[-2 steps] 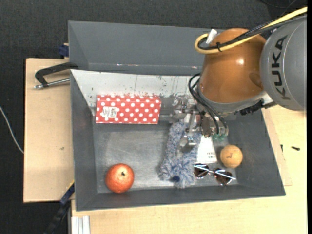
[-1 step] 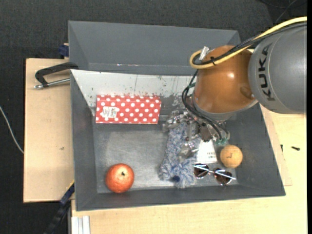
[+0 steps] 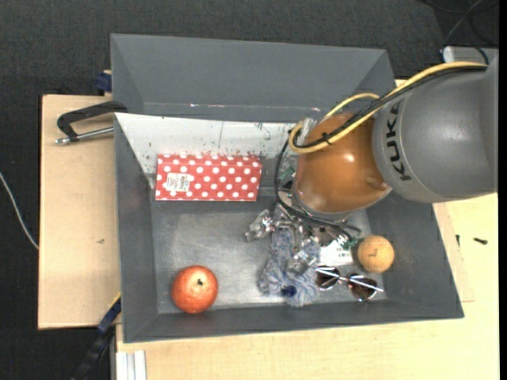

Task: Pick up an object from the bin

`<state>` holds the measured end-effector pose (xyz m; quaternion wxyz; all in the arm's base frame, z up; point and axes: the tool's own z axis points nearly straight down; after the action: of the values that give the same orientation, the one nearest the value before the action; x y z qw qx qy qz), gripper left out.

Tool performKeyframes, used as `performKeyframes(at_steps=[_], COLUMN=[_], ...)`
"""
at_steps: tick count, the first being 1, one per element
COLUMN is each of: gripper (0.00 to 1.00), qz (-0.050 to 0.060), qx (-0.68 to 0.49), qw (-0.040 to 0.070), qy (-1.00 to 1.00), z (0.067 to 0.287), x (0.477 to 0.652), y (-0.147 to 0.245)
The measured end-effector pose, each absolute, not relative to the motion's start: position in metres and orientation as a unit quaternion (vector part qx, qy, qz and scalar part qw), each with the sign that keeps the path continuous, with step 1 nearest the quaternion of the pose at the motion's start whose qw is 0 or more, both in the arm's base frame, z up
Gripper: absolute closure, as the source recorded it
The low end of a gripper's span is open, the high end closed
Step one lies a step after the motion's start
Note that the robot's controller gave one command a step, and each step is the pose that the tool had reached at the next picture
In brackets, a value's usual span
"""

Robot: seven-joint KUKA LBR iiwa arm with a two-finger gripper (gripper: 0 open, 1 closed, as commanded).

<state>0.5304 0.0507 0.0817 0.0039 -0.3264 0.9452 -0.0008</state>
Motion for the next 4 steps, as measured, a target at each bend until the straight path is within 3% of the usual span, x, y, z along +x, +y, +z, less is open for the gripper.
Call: performKeyframes(at_steps=[1,2,3,4], gripper=[0.00,0.00,1.00,1.00], qz=[-0.001,-0.002,-0.003,-0.003], qx=[-0.327,-0.486,-0.519,-0.519], qw=[0.006,0.000,-0.004,-0.004], qy=[0.945,0.874,0.855,0.855], z=[0.091,0.078,0.075,0.075], x=[0.530,0.520,0.514,0.514], y=[0.052,0.050,0.047,0.047])
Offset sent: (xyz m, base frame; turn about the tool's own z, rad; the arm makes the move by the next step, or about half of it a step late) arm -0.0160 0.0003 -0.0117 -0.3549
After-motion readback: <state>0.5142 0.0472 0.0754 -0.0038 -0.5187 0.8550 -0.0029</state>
